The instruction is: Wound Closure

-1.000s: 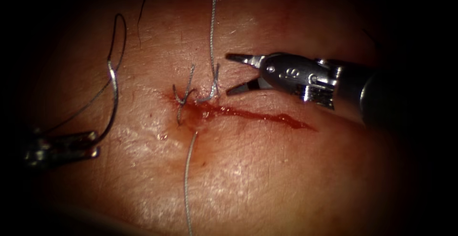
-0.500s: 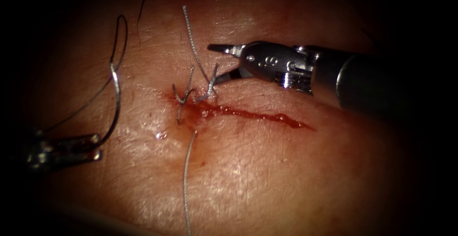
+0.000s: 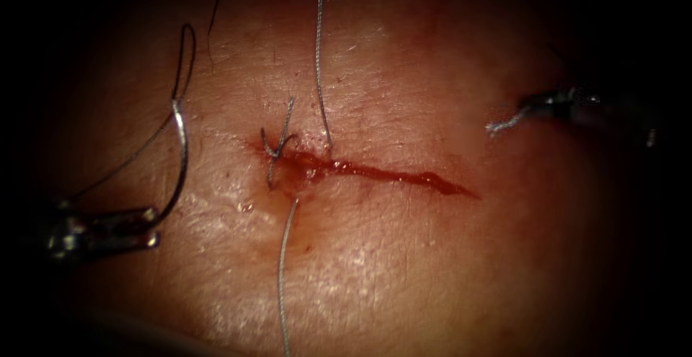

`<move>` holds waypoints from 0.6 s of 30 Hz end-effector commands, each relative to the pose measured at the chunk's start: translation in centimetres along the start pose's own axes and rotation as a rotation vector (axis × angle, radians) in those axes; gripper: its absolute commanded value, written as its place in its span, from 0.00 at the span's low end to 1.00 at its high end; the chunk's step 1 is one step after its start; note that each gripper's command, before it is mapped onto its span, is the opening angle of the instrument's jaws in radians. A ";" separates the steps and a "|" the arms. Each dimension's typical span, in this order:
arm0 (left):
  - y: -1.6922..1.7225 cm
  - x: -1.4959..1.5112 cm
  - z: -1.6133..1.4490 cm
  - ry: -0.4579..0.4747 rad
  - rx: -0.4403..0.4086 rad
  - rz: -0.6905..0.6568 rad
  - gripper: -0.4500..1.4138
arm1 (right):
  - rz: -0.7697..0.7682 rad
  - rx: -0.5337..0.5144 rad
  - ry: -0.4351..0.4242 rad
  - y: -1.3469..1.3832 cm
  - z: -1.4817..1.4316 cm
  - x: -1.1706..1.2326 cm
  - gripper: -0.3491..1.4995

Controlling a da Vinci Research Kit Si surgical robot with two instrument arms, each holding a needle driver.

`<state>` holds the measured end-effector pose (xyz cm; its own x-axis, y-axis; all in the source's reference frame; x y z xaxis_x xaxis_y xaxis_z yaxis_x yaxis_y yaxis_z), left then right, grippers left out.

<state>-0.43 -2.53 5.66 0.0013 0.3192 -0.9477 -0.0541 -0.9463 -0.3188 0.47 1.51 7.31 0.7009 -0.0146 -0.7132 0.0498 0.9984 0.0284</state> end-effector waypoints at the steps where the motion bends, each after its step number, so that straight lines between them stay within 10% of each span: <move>1: 0.08 -0.08 0.00 -0.004 -0.004 -0.002 0.00 | 0.015 -0.005 -0.062 0.08 -0.13 -0.49 0.00; 8: 0.09 -0.10 0.01 -0.005 -0.009 -0.007 0.00 | 0.042 -0.015 -0.133 0.01 0.38 -1.04 0.03; 9: 0.09 -0.09 0.01 -0.005 -0.009 -0.007 0.00 | 0.042 -0.030 -0.145 0.04 0.42 -1.06 0.66; 11: 0.09 -0.09 0.00 -0.005 -0.010 -0.007 0.00 | 0.068 -0.188 -0.158 0.18 0.34 -1.02 0.99; 18: 0.08 -0.08 0.00 -0.003 -0.013 -0.008 0.00 | 0.124 -0.188 -0.220 0.65 -0.33 -0.47 0.99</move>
<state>-0.44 -2.54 5.66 0.0010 0.3229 -0.9464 -0.0425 -0.9455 -0.3227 -0.14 2.16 7.26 0.8309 0.1205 -0.5432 -0.1704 0.9845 -0.0423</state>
